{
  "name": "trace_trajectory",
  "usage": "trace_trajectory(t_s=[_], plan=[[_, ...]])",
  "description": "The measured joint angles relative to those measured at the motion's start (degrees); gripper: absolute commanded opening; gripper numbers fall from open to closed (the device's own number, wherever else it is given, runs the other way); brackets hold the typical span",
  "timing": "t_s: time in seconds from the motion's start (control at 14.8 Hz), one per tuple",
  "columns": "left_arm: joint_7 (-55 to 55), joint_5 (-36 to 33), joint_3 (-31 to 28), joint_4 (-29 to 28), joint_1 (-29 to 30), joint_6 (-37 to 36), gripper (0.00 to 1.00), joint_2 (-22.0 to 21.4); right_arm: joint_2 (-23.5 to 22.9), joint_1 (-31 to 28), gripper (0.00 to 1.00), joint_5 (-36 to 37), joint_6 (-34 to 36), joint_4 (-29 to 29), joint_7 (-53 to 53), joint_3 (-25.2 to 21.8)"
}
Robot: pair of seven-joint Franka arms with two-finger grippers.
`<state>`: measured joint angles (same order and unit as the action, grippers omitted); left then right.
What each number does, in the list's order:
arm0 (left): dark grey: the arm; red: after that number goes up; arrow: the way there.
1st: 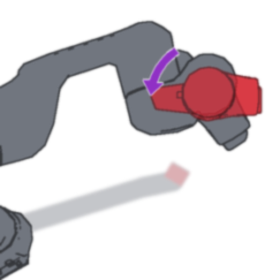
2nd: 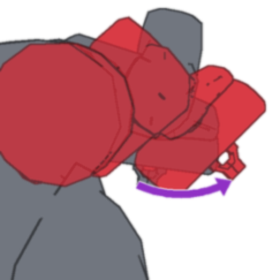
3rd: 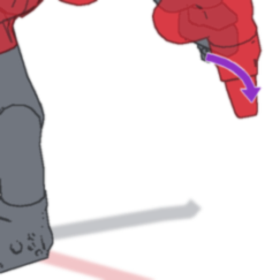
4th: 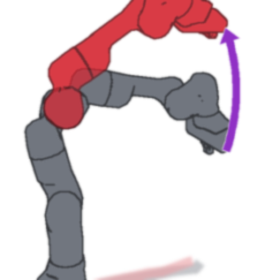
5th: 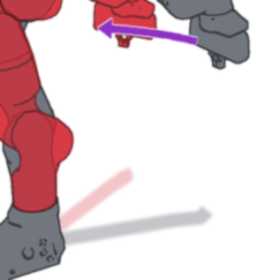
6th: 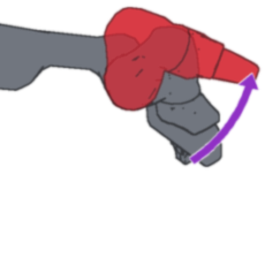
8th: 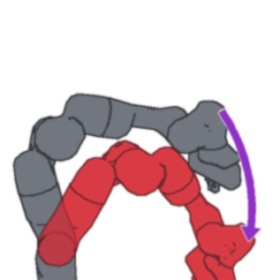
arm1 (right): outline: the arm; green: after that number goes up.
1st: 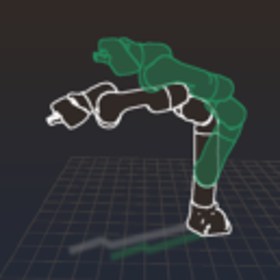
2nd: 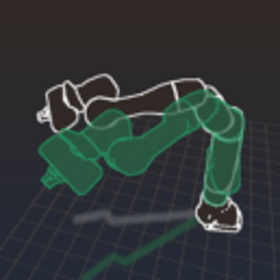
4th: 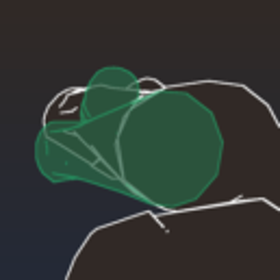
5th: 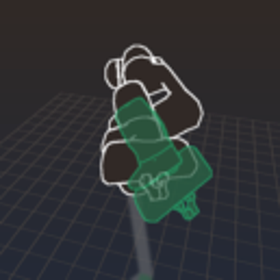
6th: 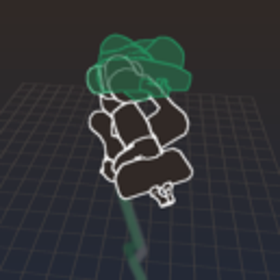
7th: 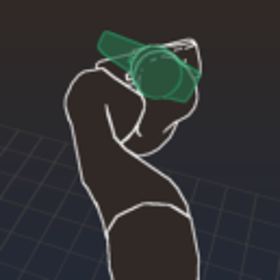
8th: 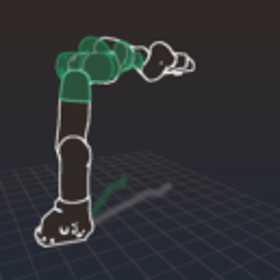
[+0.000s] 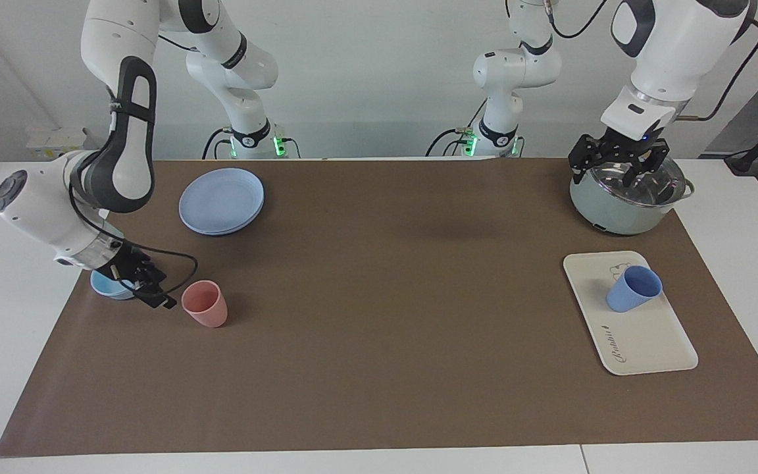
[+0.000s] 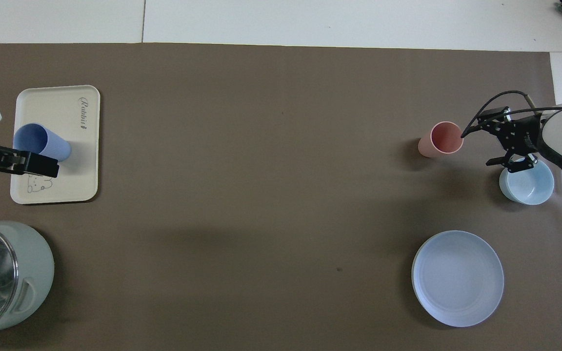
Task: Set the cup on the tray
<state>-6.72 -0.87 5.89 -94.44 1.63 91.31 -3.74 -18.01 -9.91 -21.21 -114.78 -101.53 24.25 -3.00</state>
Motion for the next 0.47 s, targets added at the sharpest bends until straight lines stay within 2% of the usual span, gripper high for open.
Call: trace_trajectory(t_s=[0.2,0.34,0.47], plan=[[-0.01,0.08,-0.18,6.40,0.09,-3.42,1.00,2.36,3.73,0.88,0.99,0.28,4.93,-0.18,-10.82,0.14],[-0.01,0.13,-0.06,6.48,0.00,-3.22,1.00,3.34,5.92,2.34,0.99,3.59,7.89,-0.27,-12.98,0.18],[0.22,0.42,0.04,6.45,-0.03,-2.81,1.00,4.05,8.27,5.96,0.99,10.00,9.11,-0.34,-13.37,0.25]])
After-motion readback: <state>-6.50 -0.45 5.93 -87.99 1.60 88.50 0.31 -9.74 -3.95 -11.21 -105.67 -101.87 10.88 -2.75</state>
